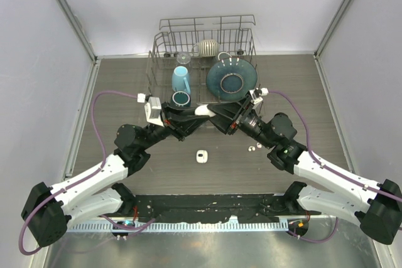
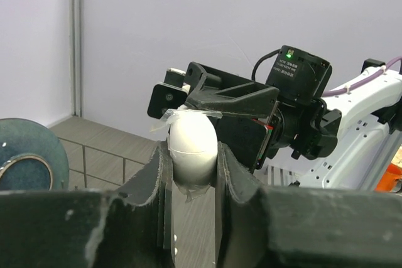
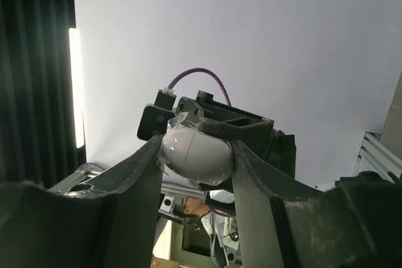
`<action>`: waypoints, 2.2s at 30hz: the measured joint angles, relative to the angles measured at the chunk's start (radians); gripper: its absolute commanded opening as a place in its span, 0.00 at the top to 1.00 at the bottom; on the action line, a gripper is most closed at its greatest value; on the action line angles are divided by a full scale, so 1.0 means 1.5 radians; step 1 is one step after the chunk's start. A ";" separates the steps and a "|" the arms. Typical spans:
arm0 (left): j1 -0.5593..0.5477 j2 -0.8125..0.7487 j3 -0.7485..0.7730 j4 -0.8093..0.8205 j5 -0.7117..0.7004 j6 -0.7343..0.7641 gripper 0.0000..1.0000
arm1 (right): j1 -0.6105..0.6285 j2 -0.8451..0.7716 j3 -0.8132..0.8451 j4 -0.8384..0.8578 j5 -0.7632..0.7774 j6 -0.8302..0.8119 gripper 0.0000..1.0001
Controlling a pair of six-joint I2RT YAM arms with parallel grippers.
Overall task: Insert the wireless bluetooth earbuds into the charging case
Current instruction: Open the charging case.
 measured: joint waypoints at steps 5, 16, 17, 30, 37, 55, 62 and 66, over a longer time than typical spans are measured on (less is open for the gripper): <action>-0.001 0.001 0.000 0.003 -0.003 -0.003 1.00 | 0.000 0.000 0.000 0.002 0.002 0.001 0.75; -0.001 0.007 0.000 0.017 0.008 -0.008 1.00 | 0.001 -0.023 0.013 -0.064 -0.010 -0.064 0.21; -0.001 0.007 -0.001 0.018 0.010 -0.008 1.00 | 0.001 -0.031 0.024 -0.092 -0.010 -0.088 0.21; 0.027 -0.017 -0.020 0.049 0.071 -0.007 1.00 | 0.002 -0.069 0.201 -0.379 -0.030 -0.357 0.32; 0.029 -0.004 -0.020 0.056 0.102 0.006 1.00 | 0.002 -0.040 0.209 -0.449 -0.060 -0.405 0.35; 0.037 0.006 -0.020 0.072 0.150 0.016 1.00 | 0.004 -0.033 0.229 -0.498 -0.062 -0.436 0.36; 0.040 -0.006 -0.020 0.057 0.163 0.045 1.00 | 0.007 -0.031 0.230 -0.498 -0.064 -0.434 0.36; 0.040 -0.017 -0.020 0.035 0.174 0.063 1.00 | 0.007 -0.031 0.231 -0.488 -0.067 -0.422 0.36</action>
